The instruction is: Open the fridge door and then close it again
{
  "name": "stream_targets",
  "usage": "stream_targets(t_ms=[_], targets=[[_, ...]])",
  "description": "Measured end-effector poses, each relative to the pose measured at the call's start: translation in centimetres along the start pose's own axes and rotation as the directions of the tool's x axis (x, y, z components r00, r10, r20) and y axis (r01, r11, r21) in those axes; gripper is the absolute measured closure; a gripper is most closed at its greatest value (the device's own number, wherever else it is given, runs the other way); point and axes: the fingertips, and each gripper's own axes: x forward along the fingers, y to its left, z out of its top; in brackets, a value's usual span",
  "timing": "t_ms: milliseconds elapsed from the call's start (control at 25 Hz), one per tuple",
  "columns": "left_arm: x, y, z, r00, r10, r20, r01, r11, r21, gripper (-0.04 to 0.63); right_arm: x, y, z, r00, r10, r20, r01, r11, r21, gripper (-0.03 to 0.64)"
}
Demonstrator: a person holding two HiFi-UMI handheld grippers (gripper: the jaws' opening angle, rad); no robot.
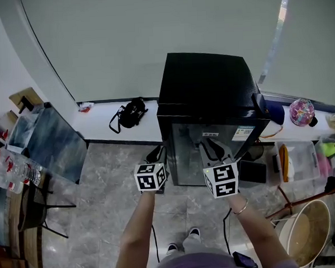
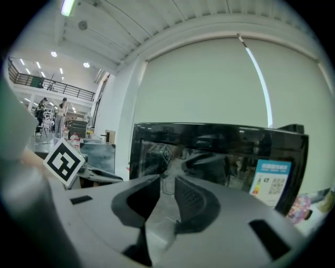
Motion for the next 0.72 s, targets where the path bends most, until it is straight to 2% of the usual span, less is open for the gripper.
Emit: stream_targets(t_ms=[480,720], targets=[[-7.1,-2.0,1.0,0.992,-0.027,0.121,0.029,0.999,-0.014,0.586,-4.8,2.5,-1.5,1.0,0.024,-0.015,-0.022,0.996,0.087,0.56],[-10.5,-2.4,0.4,0.993,-0.025,0.118,0.023,1.0,0.019,0.592,-7.9,3.8,-2.1,1.0,0.003,-0.021,-0.001,0.995,0.102,0.599]])
